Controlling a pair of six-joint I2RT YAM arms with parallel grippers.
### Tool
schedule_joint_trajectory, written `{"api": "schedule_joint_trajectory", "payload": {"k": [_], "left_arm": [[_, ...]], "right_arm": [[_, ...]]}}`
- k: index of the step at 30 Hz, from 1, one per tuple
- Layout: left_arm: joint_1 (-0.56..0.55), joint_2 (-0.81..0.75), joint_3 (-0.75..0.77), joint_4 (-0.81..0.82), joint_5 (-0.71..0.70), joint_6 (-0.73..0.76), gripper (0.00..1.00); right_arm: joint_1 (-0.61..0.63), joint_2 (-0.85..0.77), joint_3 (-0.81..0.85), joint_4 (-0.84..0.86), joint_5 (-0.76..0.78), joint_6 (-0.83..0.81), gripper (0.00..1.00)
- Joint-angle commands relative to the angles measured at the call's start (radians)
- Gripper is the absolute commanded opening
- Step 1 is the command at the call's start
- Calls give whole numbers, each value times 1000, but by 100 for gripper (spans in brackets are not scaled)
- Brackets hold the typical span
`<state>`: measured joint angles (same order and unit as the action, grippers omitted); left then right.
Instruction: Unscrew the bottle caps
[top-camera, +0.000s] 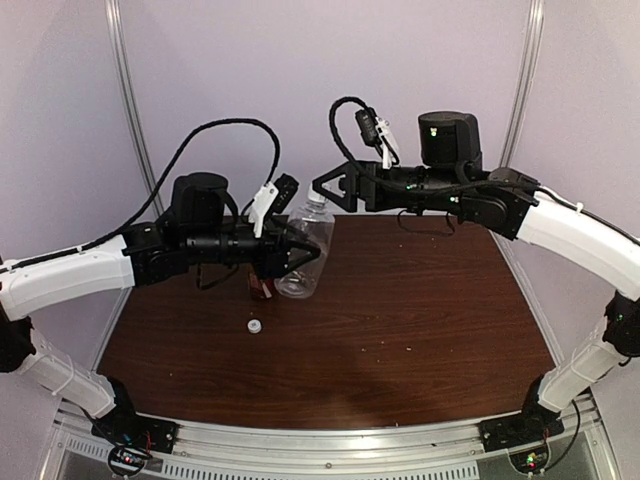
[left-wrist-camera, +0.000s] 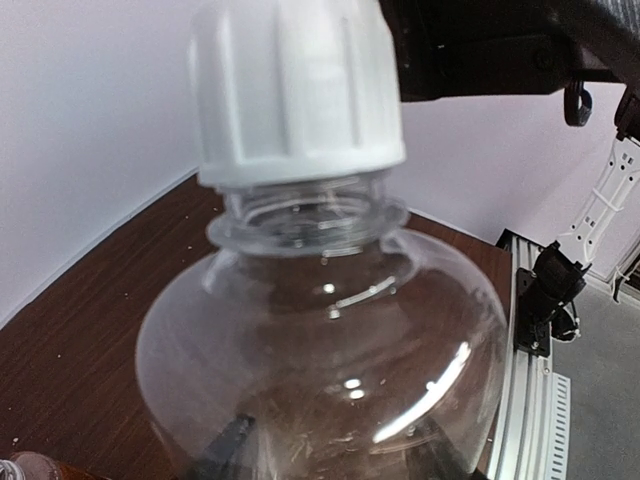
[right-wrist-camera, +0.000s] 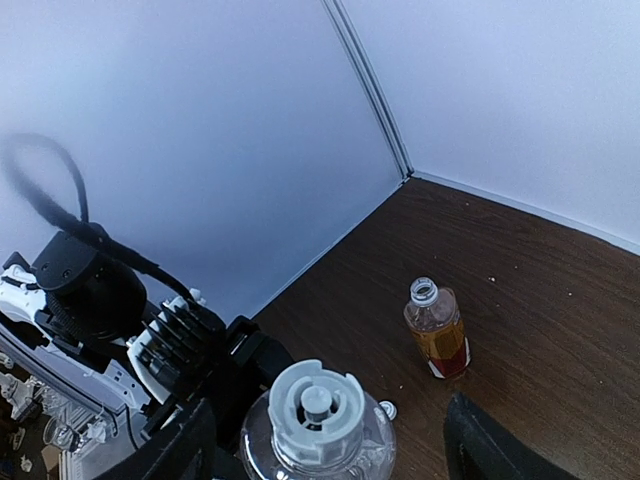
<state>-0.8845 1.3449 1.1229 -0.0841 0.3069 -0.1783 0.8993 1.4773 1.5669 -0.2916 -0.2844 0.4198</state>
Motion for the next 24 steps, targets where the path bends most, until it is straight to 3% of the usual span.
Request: {"api": "schedule_joint_trajectory", "payload": {"k": [1, 9, 17, 24], "left_arm": [[-2, 12, 32, 35, -23, -14, 23], [-4, 11, 26, 34, -23, -12, 23], [-4, 7, 14, 42, -13, -3, 22], [-4, -14, -40, 151, 30, 5, 22]], "right_arm": [[12, 22, 32, -11, 34, 16, 77], [16, 57, 40, 2, 8, 21, 64], [16, 61, 43, 23, -15, 17, 42], [16, 41, 22, 45, -53, -13, 21]]}}
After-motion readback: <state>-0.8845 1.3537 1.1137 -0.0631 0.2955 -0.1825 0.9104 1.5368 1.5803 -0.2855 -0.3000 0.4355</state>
